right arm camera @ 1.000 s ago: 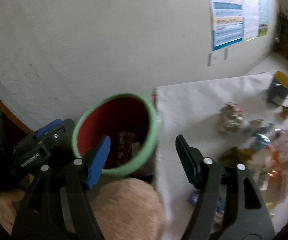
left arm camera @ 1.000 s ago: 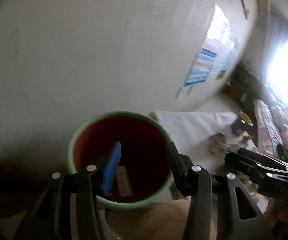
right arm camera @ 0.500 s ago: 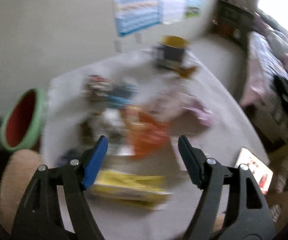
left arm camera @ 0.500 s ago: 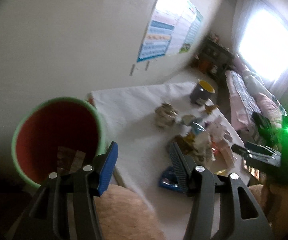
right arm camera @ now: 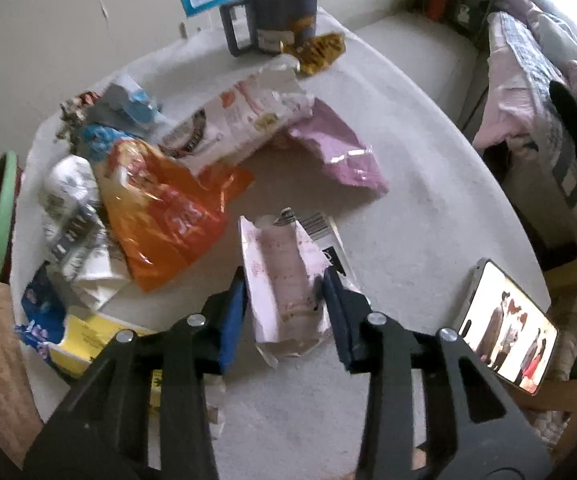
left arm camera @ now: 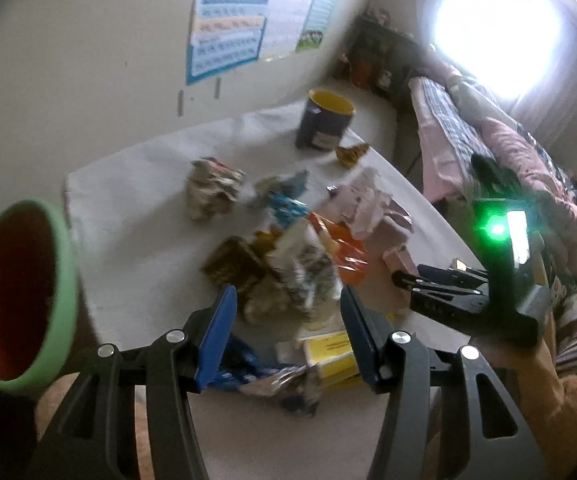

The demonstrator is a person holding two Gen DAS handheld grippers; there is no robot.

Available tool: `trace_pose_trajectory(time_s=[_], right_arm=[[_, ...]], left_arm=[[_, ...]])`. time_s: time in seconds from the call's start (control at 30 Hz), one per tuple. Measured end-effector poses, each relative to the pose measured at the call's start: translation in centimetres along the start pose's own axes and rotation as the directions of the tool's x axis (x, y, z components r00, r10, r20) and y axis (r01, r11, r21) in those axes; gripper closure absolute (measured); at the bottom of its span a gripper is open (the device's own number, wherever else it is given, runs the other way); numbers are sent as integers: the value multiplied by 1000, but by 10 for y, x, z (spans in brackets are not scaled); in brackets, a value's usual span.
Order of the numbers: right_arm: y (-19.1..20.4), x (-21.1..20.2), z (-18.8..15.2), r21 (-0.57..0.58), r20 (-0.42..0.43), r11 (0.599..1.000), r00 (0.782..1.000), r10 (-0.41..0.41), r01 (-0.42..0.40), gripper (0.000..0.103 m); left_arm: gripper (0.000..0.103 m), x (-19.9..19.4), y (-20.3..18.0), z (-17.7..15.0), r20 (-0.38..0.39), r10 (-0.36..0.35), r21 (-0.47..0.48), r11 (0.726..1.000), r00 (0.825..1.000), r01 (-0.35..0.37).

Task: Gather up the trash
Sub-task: 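Grasp the pink paper wrapper with right tool while left grasps white printed paper bag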

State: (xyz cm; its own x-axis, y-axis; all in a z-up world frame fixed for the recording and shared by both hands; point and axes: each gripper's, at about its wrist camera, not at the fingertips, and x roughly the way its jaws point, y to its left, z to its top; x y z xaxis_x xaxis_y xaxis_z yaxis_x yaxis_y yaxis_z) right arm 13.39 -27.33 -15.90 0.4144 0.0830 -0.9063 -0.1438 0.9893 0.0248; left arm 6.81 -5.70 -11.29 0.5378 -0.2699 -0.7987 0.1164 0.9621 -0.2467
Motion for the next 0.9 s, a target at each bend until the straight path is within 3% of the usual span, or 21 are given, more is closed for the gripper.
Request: trace_pose_trajectory(time_s=[0.2,0.47,0.63,0.73,0.9], right_arm=[[-1,-32,-14,67,109,994,991,76,-84,69],[0,-64,-25,92,182,995,983,24,-41,69],[-8,-85,-29,113,211,993,977,-2,-23,69],[-11,-95,-30,121,229,992,973,-8,-20,69],[-8,-114,-27,108,265,994,964,-5,-25,69]], left_arm=[[50,39,-12,13,-48,0,-23,1000,999,-1],[50,80,-26,15,-109,45,-5,999,993,-46],[52,85,-28,15,-107,81,9,997,991,-81],[61,86,-30,15,-99,106,25,994,989,-104],[90,80,-26,17,-88,122,46,992,989,-118]])
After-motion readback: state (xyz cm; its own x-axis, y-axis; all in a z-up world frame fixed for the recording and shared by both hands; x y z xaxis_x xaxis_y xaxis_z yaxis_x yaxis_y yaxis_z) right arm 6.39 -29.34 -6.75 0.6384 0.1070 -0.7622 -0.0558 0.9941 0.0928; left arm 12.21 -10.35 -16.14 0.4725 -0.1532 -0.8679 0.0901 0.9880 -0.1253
